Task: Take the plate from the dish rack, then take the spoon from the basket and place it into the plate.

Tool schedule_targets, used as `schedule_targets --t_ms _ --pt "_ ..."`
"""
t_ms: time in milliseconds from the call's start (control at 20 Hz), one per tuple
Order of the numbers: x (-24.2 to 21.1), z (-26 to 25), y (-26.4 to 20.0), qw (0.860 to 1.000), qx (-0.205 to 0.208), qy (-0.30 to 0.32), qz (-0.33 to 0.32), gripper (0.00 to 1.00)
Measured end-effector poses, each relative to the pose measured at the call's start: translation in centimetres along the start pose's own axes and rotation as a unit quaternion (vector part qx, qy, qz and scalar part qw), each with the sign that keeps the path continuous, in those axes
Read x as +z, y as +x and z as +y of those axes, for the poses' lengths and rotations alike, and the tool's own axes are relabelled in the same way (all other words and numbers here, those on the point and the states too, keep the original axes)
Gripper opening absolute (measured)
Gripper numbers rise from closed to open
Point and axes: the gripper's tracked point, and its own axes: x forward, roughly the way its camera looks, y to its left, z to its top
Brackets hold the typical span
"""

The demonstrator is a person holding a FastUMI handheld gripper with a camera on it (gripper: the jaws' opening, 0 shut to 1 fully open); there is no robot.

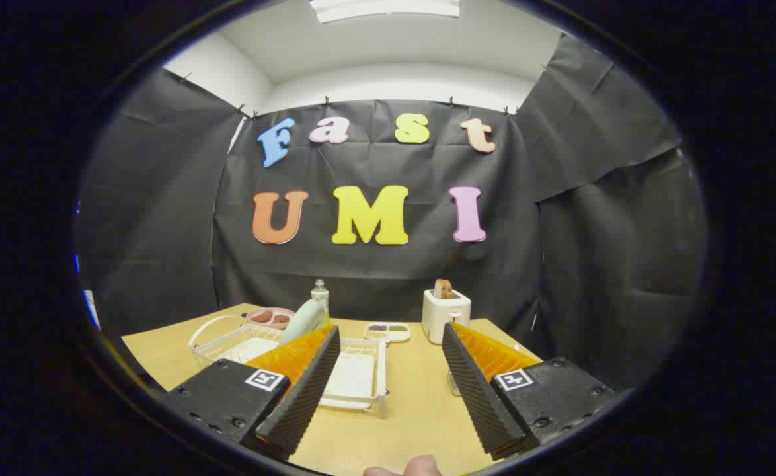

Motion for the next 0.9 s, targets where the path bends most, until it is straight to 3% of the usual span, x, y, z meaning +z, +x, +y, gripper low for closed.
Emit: schedule_targets --t_ms 900 --pt "-0.2 1.3 1.1 1.0 0.017 0.012 0.019 1.0"
